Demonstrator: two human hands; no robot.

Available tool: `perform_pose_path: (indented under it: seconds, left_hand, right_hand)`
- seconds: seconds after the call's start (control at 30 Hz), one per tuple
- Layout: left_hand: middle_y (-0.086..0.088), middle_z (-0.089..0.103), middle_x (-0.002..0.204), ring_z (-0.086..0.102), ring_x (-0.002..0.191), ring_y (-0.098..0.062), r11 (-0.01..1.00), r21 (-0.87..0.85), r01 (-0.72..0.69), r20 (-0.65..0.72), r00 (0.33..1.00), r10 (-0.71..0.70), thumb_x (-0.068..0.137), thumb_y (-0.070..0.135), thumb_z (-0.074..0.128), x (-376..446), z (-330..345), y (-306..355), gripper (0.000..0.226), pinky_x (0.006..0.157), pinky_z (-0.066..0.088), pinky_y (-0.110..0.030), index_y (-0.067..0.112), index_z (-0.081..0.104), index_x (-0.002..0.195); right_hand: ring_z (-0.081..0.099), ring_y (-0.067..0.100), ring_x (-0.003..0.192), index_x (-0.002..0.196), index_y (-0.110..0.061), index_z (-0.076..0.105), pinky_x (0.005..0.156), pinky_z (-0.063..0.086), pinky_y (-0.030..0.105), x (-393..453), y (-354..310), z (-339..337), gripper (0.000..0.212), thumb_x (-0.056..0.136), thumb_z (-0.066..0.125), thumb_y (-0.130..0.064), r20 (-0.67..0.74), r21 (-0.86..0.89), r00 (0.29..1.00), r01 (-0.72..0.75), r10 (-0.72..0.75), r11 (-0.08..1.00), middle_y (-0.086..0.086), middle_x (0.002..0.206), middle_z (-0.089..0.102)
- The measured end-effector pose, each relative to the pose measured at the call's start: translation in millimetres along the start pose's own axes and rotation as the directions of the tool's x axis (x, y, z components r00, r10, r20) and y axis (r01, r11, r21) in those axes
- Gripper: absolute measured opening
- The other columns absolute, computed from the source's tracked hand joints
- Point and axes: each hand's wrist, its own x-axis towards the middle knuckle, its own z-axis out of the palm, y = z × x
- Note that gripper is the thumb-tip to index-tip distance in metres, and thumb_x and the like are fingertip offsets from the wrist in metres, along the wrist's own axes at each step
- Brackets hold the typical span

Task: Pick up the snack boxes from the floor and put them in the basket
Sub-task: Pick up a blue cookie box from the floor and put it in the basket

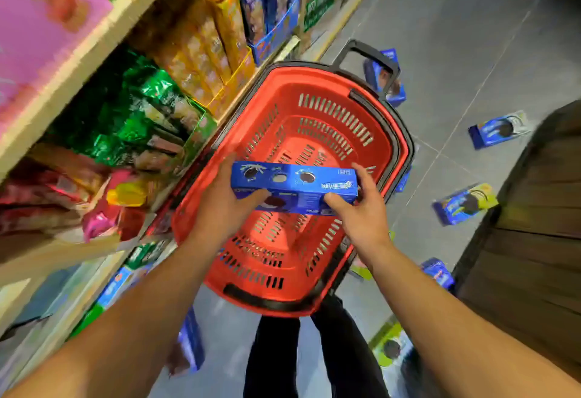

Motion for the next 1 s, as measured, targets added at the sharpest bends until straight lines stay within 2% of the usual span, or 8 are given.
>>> perform_pose_path:
  seconds: [0.1, 0.2, 0.3, 0.43, 0.6, 0.73, 0.87, 1.0]
  left_hand:
    - [-0.002, 0.062, 0.121, 0.062, 0.108, -0.017, 0.999, 0.038, -0.008, 0.033, 0.999, 0.007, 0.065, 0.041, 0.077, 65.1, 39.7, -50.8, 0.087, 0.095, 0.046, -0.023, 0.015, 0.041, 0.140]
    - [-0.010, 0.061, 0.127, 0.059, 0.114, -0.024, 0.990, 0.140, -0.021, 0.026, 1.000, 0.018, 0.076, 0.026, 0.079, 119.1, 81.0, -93.8, 0.081, 0.085, 0.037, -0.018, 0.011, 0.038, 0.144]
    - [-0.014, 0.059, 0.131, 0.058, 0.117, -0.026, 0.982, 0.173, -0.080, 0.014, 0.997, 0.078, 0.076, 0.023, 0.079, 159.2, 118.0, -121.7, 0.082, 0.093, 0.036, -0.024, 0.008, 0.037, 0.145]
    - [-0.014, 0.061, 0.125, 0.060, 0.111, -0.023, 0.983, 0.112, -0.147, 0.031, 0.989, 0.144, 0.072, 0.016, 0.082, 211.5, 169.0, -153.4, 0.078, 0.086, 0.036, -0.016, 0.005, 0.044, 0.139]
    - [-0.005, 0.058, 0.130, 0.056, 0.115, -0.014, 0.958, 0.128, -0.257, 0.061, 0.966, 0.251, 0.070, 0.014, 0.080, 265.0, 213.9, -172.6, 0.080, 0.090, 0.036, -0.015, 0.012, 0.042, 0.141]
    - [-0.008, 0.048, 0.143, 0.047, 0.130, -0.017, 0.943, 0.116, -0.313, 0.049, 0.950, 0.309, 0.072, 0.015, 0.080, 296.5, 241.0, -187.0, 0.087, 0.107, 0.032, -0.022, 0.010, 0.035, 0.146]
    - [-0.015, 0.042, 0.147, 0.040, 0.136, -0.025, 0.906, 0.153, -0.395, 0.050, 0.919, 0.392, 0.073, 0.006, 0.074, 324.2, 268.2, -187.2, 0.081, 0.113, 0.024, -0.026, 0.002, 0.035, 0.144]
    - [-0.019, 0.033, 0.151, 0.031, 0.141, -0.030, 0.880, 0.157, -0.449, -0.026, 0.889, 0.458, 0.078, 0.001, 0.061, 321.9, 287.1, -179.6, 0.071, 0.117, 0.022, -0.033, 0.004, 0.036, 0.145]
  right_hand:
    - [0.062, 0.013, 0.104, 0.144, -0.012, 0.041, 0.103, 0.047, 0.038, 60.0, 54.3, 38.4, 0.075, 0.077, 0.072, 0.003, -0.036, -0.011, 0.996, -0.077, 0.076, 0.997, 0.005, 0.124, 0.063]
    - [0.058, 0.019, 0.117, 0.144, -0.008, 0.038, 0.108, 0.042, 0.036, 117.4, 107.1, 71.7, 0.074, 0.078, 0.069, 0.007, -0.083, -0.019, 0.987, -0.136, 0.134, 0.990, 0.010, 0.134, 0.057]
    - [0.054, 0.018, 0.123, 0.146, -0.006, 0.035, 0.109, 0.038, 0.031, 162.9, 146.7, 91.0, 0.077, 0.078, 0.069, 0.007, -0.133, -0.056, 0.975, -0.184, 0.176, 0.981, 0.010, 0.140, 0.052]
    - [0.053, 0.019, 0.125, 0.146, -0.008, 0.036, 0.100, 0.032, 0.019, 212.9, 196.3, 103.8, 0.075, 0.079, 0.071, -0.002, -0.204, -0.172, 0.955, -0.252, 0.216, 0.952, 0.008, 0.139, 0.054]
    - [0.056, 0.031, 0.117, 0.128, -0.005, 0.046, 0.095, 0.037, 0.031, 267.2, 230.0, 116.7, 0.048, 0.083, 0.063, -0.008, -0.308, -0.292, 0.922, -0.325, 0.233, 0.899, 0.014, 0.124, 0.060]
    - [0.054, 0.034, 0.115, 0.119, -0.003, 0.047, 0.093, 0.040, 0.038, 307.5, 251.4, 120.2, 0.039, 0.084, 0.062, -0.009, -0.376, -0.336, 0.903, -0.344, 0.210, 0.877, 0.018, 0.122, 0.057]
    - [0.055, 0.032, 0.118, 0.128, -0.004, 0.046, 0.099, 0.044, 0.039, 335.4, 265.7, 123.5, 0.053, 0.080, 0.066, -0.012, -0.420, -0.289, 0.885, -0.340, 0.201, 0.895, 0.015, 0.127, 0.056]
    - [0.053, 0.025, 0.125, 0.147, -0.009, 0.029, 0.107, 0.041, 0.040, 340.4, 267.0, 121.2, 0.087, 0.073, 0.075, -0.014, -0.333, -0.347, 0.933, -0.254, 0.135, 0.903, 0.009, 0.141, 0.046]
